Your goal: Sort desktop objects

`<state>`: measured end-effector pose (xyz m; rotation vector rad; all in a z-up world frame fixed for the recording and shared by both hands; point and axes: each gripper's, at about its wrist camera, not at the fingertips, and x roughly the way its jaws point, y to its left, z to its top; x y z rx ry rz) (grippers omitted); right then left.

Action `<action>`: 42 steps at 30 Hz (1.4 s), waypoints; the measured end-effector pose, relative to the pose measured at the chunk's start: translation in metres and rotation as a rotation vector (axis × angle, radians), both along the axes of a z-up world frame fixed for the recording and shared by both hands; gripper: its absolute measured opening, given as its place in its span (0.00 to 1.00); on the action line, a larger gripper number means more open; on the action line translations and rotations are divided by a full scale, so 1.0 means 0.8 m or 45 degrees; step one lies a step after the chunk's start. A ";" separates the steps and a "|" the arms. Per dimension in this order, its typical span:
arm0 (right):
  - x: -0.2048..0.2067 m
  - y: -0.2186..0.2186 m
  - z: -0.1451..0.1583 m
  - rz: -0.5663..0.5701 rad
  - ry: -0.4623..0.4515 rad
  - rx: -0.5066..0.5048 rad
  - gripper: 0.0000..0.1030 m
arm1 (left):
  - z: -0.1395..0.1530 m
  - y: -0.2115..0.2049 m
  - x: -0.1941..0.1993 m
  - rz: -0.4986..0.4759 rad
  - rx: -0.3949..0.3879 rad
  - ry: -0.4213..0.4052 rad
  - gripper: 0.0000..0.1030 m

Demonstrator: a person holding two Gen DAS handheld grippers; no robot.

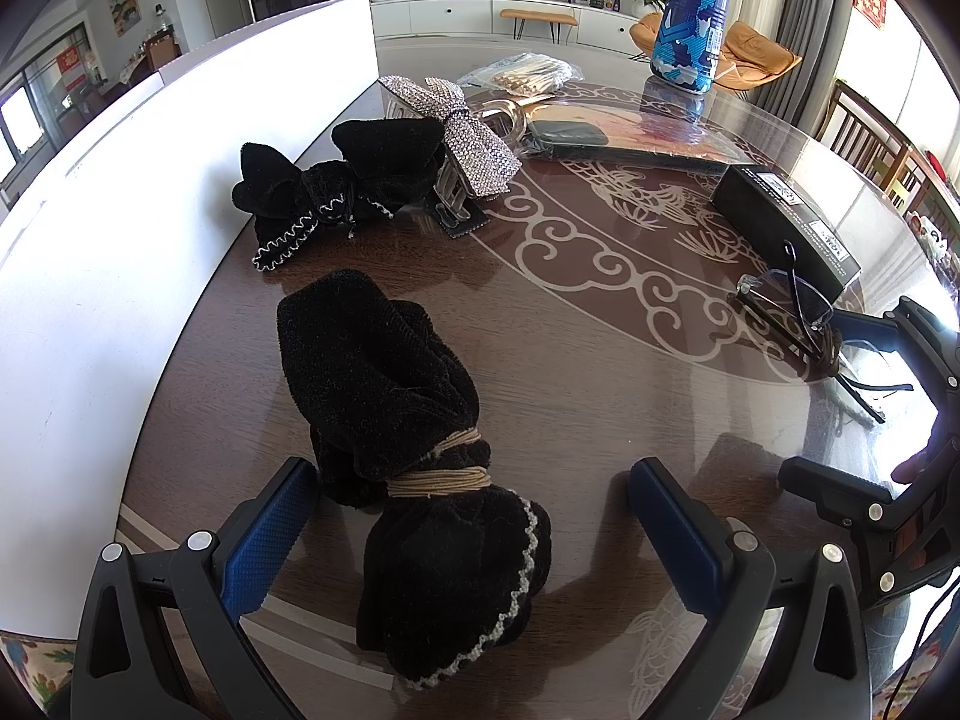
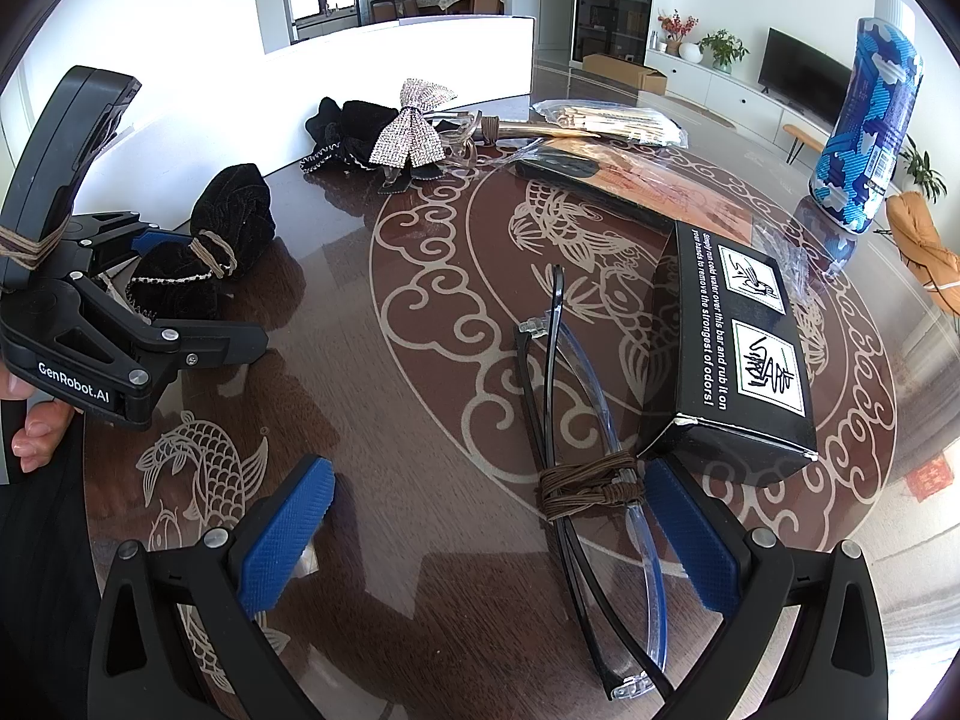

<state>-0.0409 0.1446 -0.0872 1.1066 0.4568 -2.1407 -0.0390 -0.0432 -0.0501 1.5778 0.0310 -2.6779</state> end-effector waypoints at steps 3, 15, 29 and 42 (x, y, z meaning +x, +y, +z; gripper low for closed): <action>0.000 0.000 0.000 0.000 0.000 0.000 1.00 | 0.000 -0.001 0.000 0.000 0.000 0.000 1.00; -0.012 -0.011 0.004 0.046 -0.101 0.109 1.00 | 0.000 -0.004 0.002 -0.006 0.009 -0.039 1.00; -0.036 -0.014 0.025 0.066 -0.247 0.222 0.28 | 0.020 -0.009 0.011 -0.110 0.096 -0.040 0.30; 0.000 -0.017 0.079 0.041 -0.178 0.030 0.28 | 0.095 -0.056 0.073 -0.100 0.225 0.192 0.28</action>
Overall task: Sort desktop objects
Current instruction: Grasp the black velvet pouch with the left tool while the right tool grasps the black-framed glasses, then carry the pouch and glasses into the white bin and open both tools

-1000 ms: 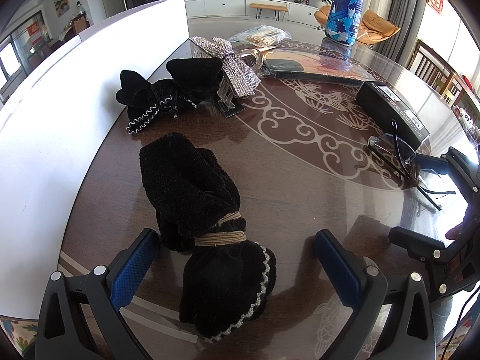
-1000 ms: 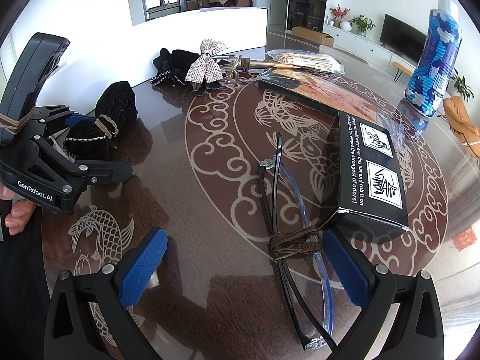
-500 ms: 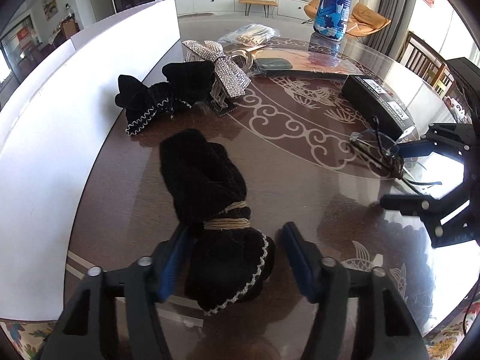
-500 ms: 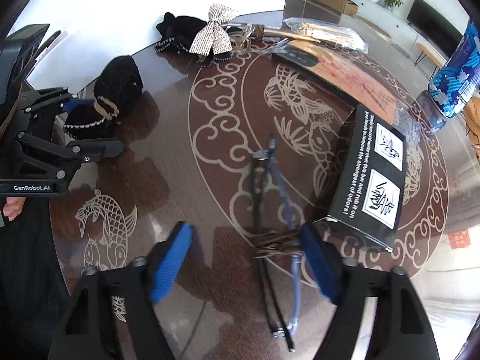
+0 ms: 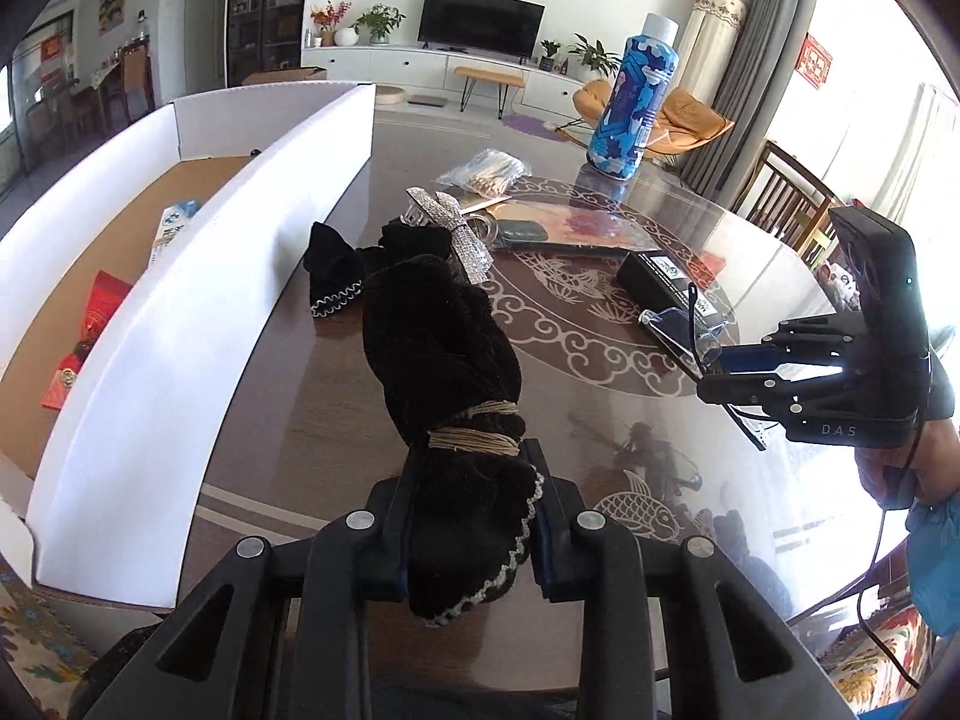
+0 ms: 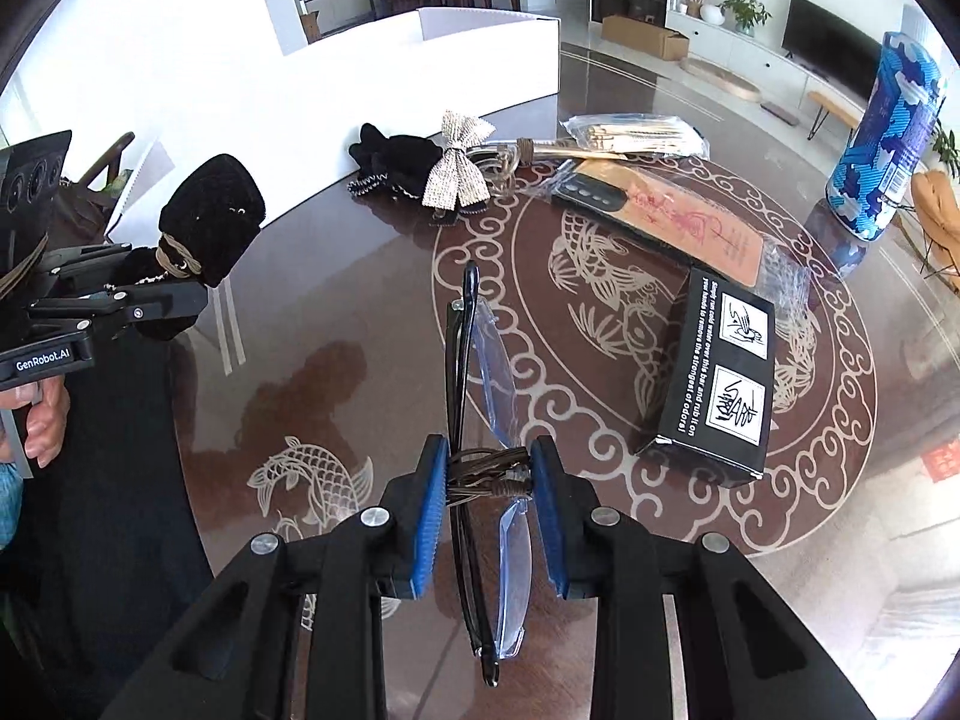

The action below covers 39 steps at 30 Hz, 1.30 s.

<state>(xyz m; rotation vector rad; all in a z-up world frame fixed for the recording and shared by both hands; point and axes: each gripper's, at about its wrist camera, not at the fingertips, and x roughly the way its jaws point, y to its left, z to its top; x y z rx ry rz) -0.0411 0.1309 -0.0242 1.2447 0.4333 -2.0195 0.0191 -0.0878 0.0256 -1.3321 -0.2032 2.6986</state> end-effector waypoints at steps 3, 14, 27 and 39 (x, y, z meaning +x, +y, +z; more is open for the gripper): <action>-0.002 -0.012 0.006 0.011 0.012 -0.006 0.28 | 0.011 -0.004 0.008 0.035 -0.051 0.017 0.28; -0.004 -0.050 0.025 0.054 0.038 -0.030 0.28 | 0.028 -0.017 0.022 0.120 -0.185 0.026 0.28; -0.023 -0.083 0.043 0.060 0.035 -0.100 0.28 | 0.061 -0.066 0.025 0.197 0.008 0.078 0.28; -0.080 -0.258 0.122 0.179 0.044 -0.334 0.28 | 0.098 -0.246 0.004 0.479 0.043 0.106 0.28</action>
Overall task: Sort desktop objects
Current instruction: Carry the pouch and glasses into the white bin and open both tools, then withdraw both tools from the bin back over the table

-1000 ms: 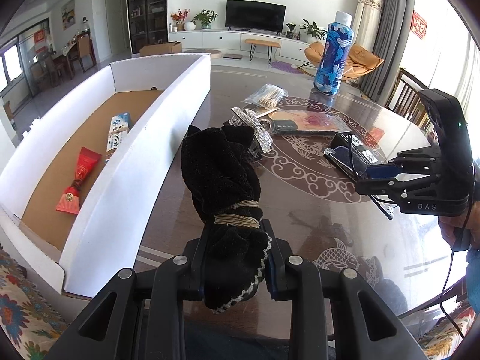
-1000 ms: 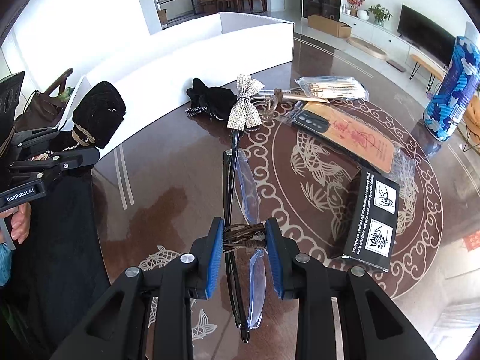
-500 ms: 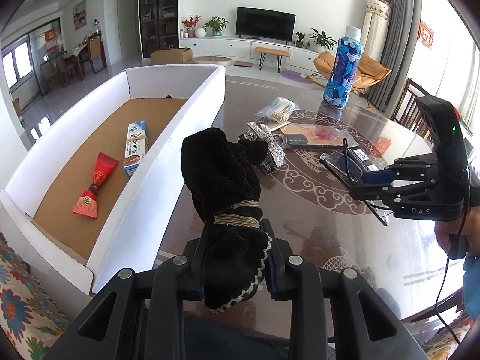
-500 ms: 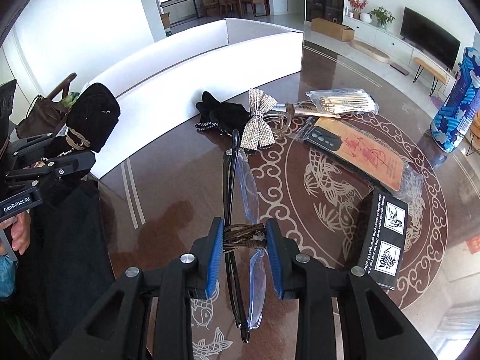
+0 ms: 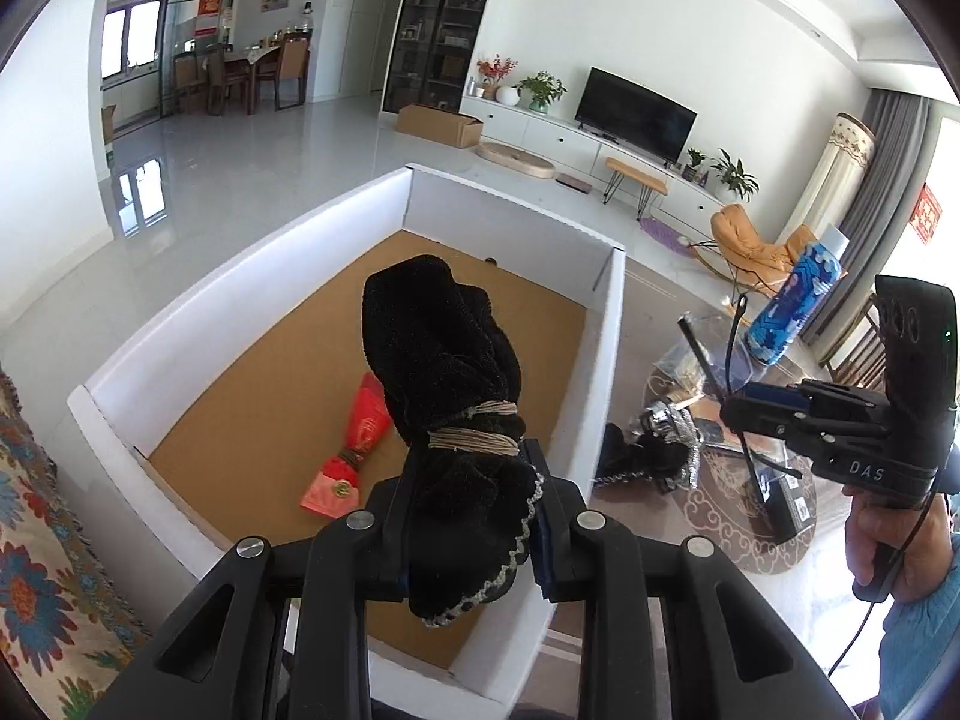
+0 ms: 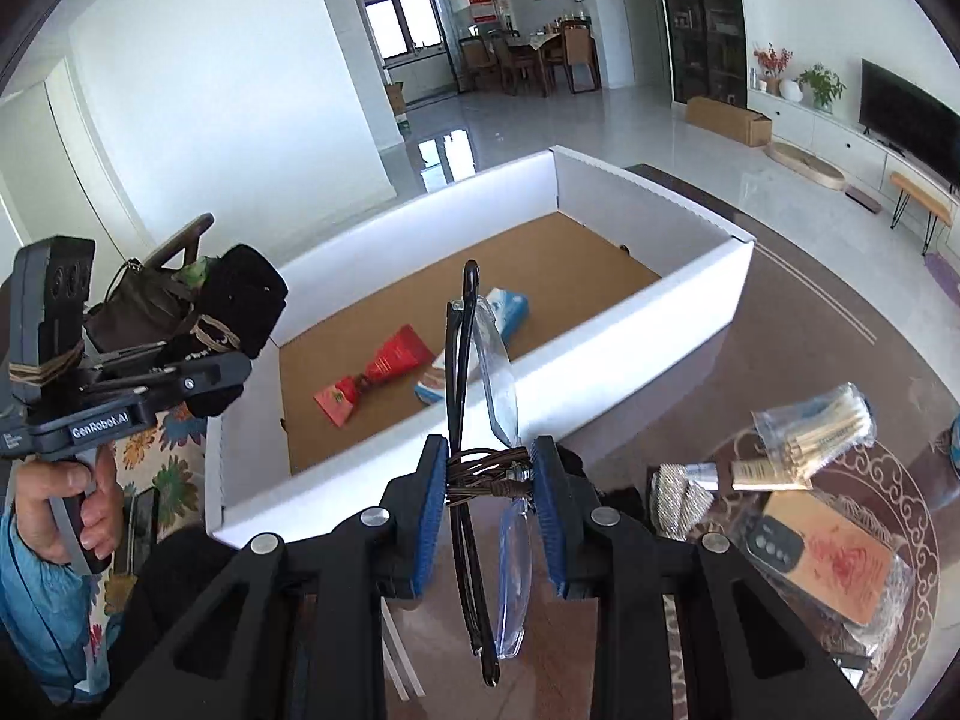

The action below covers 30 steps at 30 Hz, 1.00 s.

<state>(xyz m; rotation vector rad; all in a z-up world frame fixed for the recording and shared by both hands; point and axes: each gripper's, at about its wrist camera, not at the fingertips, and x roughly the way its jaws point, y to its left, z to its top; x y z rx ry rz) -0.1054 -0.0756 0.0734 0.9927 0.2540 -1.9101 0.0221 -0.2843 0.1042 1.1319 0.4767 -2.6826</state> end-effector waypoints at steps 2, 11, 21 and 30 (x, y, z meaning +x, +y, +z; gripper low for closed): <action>-0.016 -0.036 0.004 0.001 -0.024 -0.030 0.28 | -0.009 -0.038 -0.006 0.040 0.021 -0.042 0.28; -0.091 -0.193 -0.047 -0.010 -0.231 -0.054 0.28 | -0.057 -0.124 -0.080 0.110 0.054 -0.252 0.28; -0.084 -0.280 -0.112 0.056 -0.298 0.119 0.32 | -0.103 -0.144 -0.124 0.154 0.033 -0.497 0.35; -0.076 -0.223 -0.068 -0.062 -0.167 0.006 0.57 | -0.070 -0.111 -0.090 0.290 -0.023 -0.371 0.68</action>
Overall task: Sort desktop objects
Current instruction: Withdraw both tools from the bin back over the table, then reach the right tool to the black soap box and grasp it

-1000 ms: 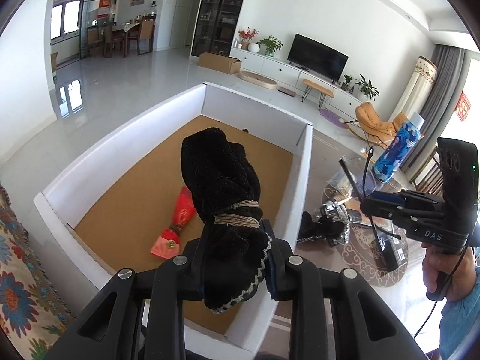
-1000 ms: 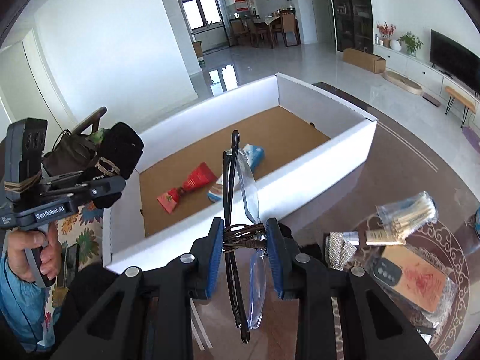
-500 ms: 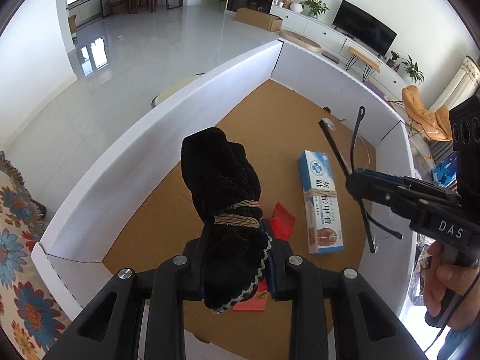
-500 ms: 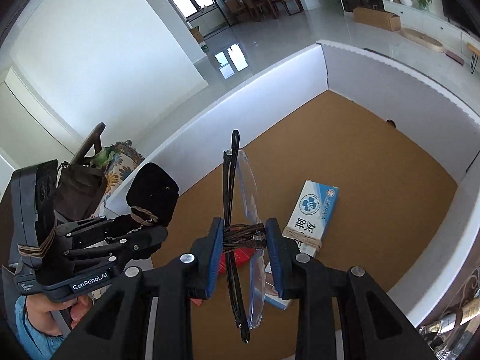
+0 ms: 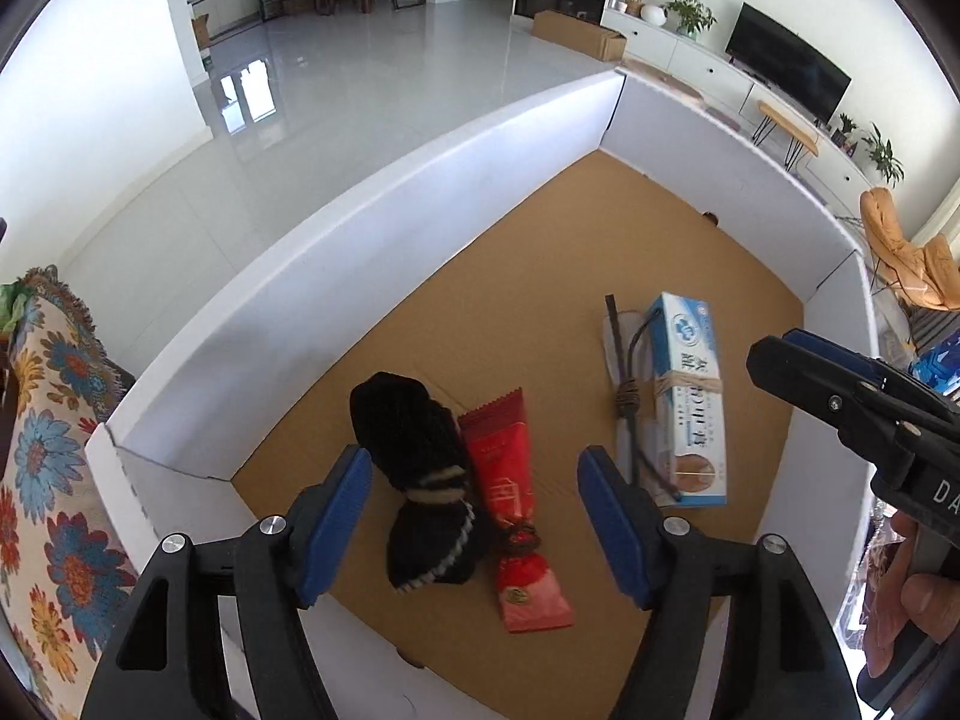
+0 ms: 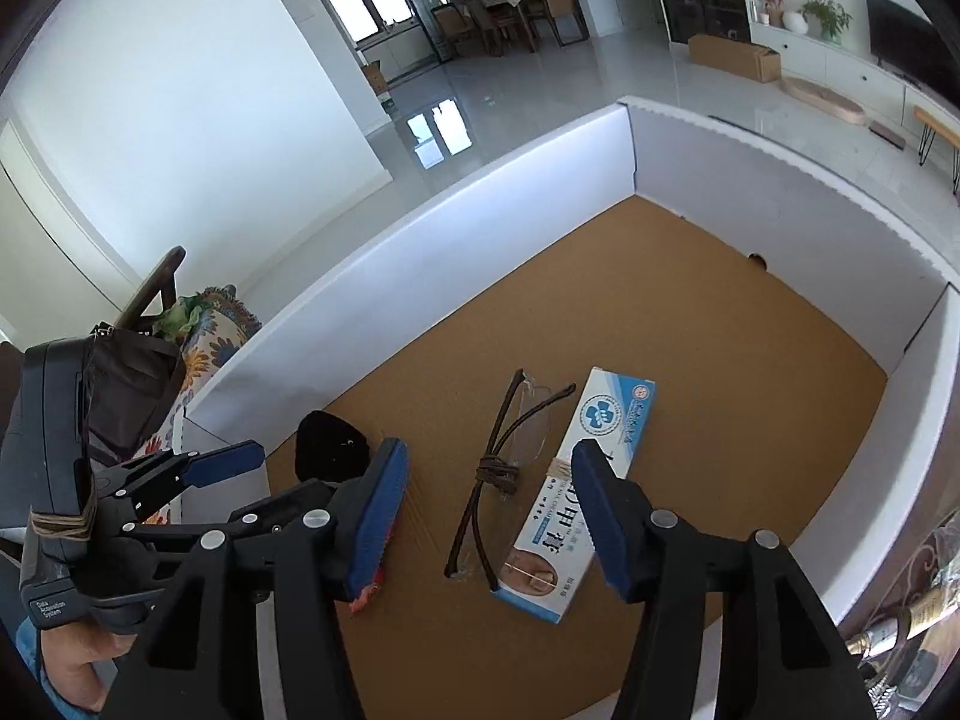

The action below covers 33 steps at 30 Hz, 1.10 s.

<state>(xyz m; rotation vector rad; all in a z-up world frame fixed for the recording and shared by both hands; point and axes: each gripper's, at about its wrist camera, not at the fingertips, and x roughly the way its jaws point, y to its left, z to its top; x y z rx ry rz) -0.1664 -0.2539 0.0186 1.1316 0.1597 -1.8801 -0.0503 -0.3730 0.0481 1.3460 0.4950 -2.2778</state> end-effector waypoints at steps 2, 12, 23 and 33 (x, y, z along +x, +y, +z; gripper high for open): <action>0.018 0.039 0.024 -0.025 0.109 -0.048 0.63 | 0.024 0.039 0.012 -0.057 -0.006 0.090 0.68; 0.135 0.352 0.030 -0.339 0.526 0.032 0.91 | 0.054 0.303 0.066 -0.565 0.161 0.438 0.99; 0.211 0.581 -0.086 -0.724 0.334 0.365 0.98 | -0.066 0.441 0.050 -0.789 0.186 0.175 0.99; 0.196 0.614 -0.120 -0.865 0.255 0.397 0.98 | -0.098 0.439 0.053 -0.744 0.110 0.098 0.99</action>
